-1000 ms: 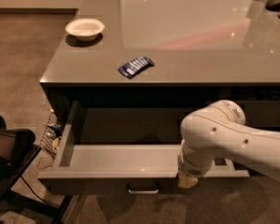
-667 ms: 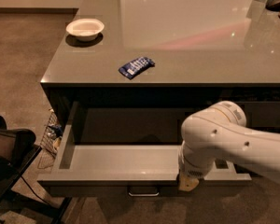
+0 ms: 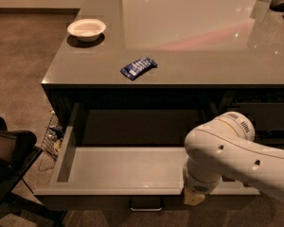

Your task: Open top drawer

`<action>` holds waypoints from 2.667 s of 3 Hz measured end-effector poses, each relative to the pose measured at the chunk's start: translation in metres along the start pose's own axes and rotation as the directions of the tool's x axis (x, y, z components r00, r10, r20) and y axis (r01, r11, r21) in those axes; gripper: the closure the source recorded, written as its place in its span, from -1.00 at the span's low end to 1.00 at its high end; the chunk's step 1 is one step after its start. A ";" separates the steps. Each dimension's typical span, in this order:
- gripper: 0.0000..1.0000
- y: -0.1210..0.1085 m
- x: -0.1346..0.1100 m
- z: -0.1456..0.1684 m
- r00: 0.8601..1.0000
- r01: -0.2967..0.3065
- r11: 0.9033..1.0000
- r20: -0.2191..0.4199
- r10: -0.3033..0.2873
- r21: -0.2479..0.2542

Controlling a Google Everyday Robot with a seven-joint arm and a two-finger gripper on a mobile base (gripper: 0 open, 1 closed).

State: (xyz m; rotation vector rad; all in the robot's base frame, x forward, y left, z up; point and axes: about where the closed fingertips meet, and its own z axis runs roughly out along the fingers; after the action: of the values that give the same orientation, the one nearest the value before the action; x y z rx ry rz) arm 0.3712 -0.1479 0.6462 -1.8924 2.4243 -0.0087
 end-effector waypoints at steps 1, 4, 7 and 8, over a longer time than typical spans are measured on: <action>0.02 0.000 0.000 0.000 1.000 0.001 1.000 -0.001 -0.001 0.001; -1.00 0.001 0.000 -0.001 1.000 0.003 1.000 -0.002 -0.003 0.003; -1.00 -0.012 -0.049 -0.183 0.976 0.205 0.969 -0.097 -0.193 0.136; -1.00 -0.009 -0.039 -0.304 0.969 0.244 0.938 -0.031 -0.244 0.245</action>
Offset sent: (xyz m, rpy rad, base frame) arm -0.0002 0.0000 0.0003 -0.0007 -0.0006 0.0005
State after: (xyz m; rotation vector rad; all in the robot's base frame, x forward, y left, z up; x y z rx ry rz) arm 0.3722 -0.1234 0.9518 -2.0559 2.0559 -0.3085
